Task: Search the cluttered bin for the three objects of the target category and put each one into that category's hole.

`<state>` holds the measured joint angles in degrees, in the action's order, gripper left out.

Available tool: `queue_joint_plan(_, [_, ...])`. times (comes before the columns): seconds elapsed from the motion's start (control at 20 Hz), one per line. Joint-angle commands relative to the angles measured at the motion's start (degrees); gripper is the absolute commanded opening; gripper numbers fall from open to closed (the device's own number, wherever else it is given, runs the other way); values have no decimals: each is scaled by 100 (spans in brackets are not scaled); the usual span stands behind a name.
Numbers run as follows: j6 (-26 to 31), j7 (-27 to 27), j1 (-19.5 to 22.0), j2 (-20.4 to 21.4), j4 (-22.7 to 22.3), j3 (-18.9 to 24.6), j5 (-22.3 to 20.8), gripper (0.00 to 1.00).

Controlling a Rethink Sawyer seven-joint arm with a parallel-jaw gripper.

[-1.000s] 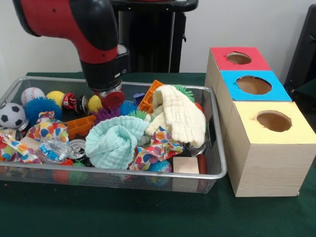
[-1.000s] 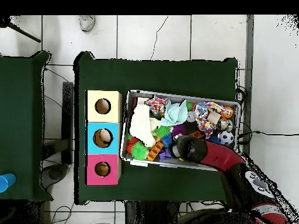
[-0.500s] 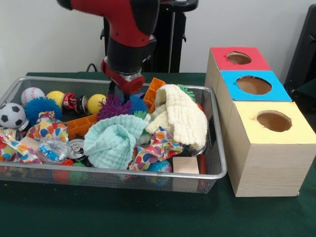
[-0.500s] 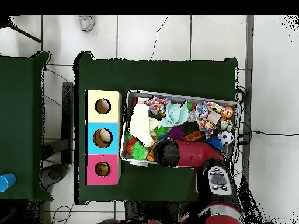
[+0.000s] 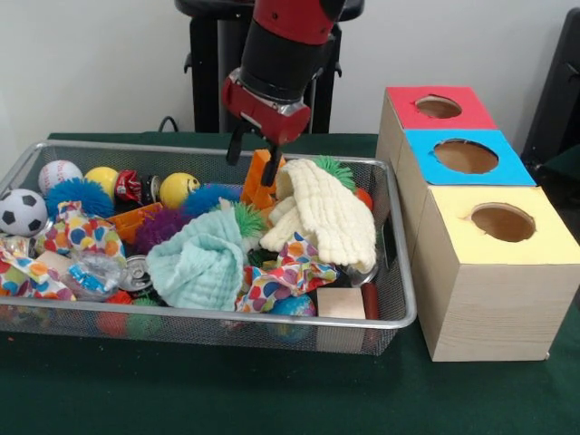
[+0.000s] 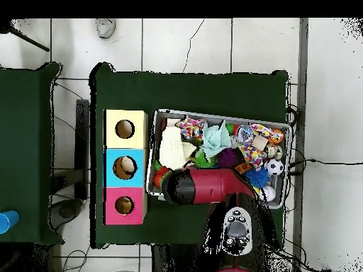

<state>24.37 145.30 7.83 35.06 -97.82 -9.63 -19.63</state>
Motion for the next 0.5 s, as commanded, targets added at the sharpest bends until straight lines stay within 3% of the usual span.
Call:
queue_joint_plan(0.05, [396,-30,20,66,123,-327,-332,100])
queue_joint_plan(0.5, [-353,-52,261,-767,931,-960,-1178,100])
